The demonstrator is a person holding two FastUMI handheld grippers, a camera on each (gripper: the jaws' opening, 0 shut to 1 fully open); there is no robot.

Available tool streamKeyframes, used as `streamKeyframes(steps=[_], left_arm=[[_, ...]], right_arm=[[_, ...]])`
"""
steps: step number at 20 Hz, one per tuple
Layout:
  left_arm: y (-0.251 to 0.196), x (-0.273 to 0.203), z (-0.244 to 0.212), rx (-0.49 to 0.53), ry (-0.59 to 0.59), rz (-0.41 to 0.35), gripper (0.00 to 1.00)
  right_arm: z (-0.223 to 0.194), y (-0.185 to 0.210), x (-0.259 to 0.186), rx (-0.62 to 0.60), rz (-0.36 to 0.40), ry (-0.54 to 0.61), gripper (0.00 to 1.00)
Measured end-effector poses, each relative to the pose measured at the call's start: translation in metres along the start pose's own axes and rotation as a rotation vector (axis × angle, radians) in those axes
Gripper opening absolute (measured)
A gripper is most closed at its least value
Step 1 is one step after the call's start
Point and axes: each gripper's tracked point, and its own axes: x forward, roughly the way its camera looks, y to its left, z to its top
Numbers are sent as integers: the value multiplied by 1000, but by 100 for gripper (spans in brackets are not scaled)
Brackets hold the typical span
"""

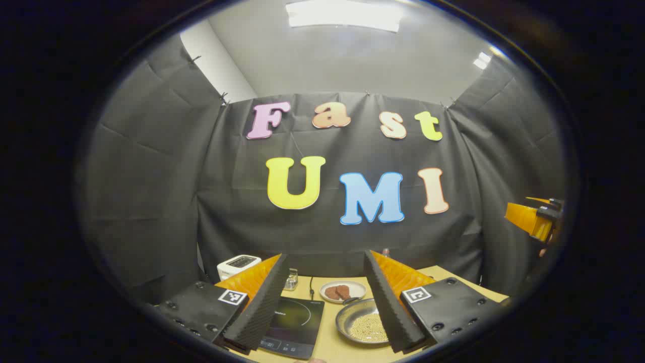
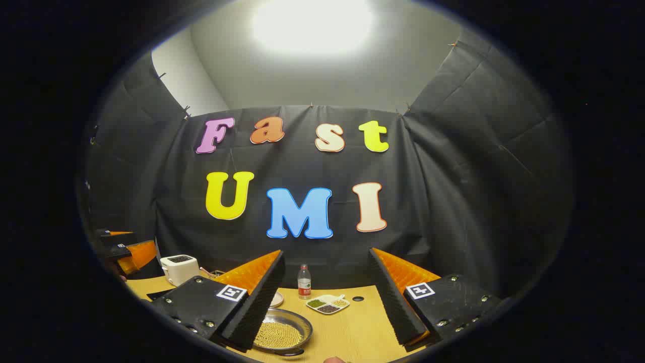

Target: First push the handle of the pot to place it horizontally, then grasp the pot with both hands and set it on the induction cooktop.

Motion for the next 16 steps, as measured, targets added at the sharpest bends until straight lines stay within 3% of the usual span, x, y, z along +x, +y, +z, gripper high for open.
streamKeyframes(steps=[3, 4, 10, 12, 16], left_arm=[[3, -6, 3, 10, -3, 3, 99], [5, -8, 5, 10, -6, 5, 94], [14, -16, 6, 10, -15, 14, 99], [16, -17, 6, 16, -18, 12, 94], [20, -17, 4, 20, -22, 8, 94]], right_arm=[[4, 2, -3, -5, 4, -5, 99], [5, 3, -3, -6, 5, -9, 99], [8, 9, -8, -10, 4, -4, 99], [6, 11, -8, -16, 4, 3, 99], [1, 16, -9, -20, 0, 19, 99]])
